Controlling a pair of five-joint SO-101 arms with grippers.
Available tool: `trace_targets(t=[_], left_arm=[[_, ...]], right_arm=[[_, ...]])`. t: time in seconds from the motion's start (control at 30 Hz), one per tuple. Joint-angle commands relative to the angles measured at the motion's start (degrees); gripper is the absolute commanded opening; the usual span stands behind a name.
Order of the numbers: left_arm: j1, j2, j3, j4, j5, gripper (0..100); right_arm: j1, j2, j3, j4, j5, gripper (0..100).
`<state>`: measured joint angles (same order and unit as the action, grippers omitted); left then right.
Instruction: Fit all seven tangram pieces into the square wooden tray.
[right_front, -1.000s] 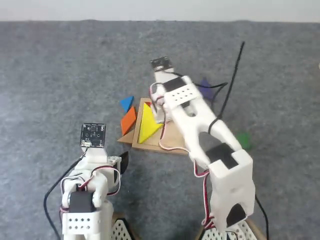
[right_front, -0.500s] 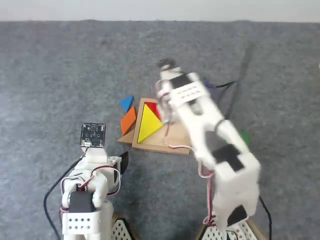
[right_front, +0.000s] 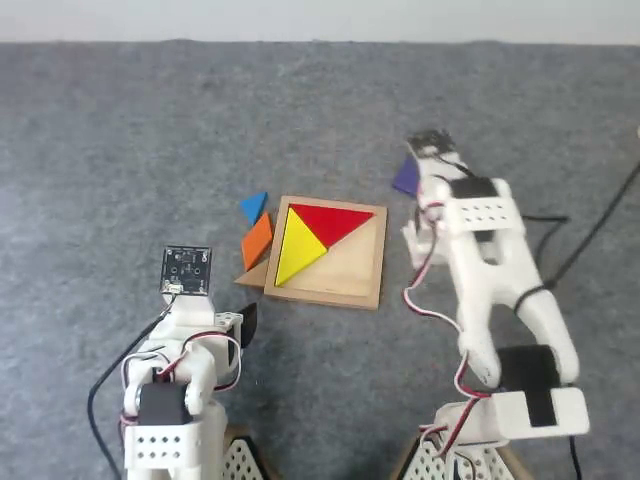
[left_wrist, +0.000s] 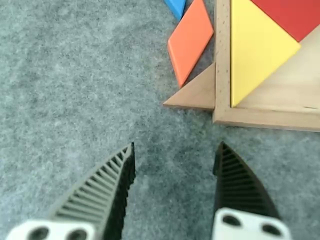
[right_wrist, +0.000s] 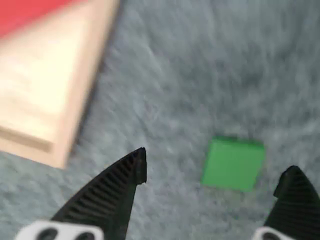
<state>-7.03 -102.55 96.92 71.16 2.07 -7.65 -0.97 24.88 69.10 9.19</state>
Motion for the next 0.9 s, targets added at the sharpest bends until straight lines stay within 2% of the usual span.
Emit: trace_targets(t=[0.0, 0.1, 0.23, 0.37, 0.63, 0.8, 0.87], left_arm=[[0.0, -0.6, -0.4, 0.4, -0.4, 24], [0.0, -0.6, -0.4, 0.4, -0.4, 24], [0.0, -0.6, -0.4, 0.4, -0.4, 24], [0.0, -0.6, -0.4, 0.4, -0.4, 24], [0.2, -0.6, -0.4, 0.5, -0.4, 24], [1.0, -0.6, -0.5, 0.4, -0.9, 25], [1.3, -0.6, -0.5, 0.5, -3.3, 25]], right_arm=[[1.9, -3.6, 2.7, -0.7, 0.9, 39.1], [2.7, -3.6, 7.4, -4.7, -1.1, 39.1], [5.8, -3.6, 13.3, -13.8, 0.0, 39.1], [9.3, -5.5, 15.6, -15.3, 1.8, 39.1], [11.1, -24.3, 35.7, -29.4, 4.8, 39.1], [11.0, -36.0, 44.4, -32.9, 4.6, 39.1], [9.4, -37.8, 45.7, -33.4, 4.6, 39.1]])
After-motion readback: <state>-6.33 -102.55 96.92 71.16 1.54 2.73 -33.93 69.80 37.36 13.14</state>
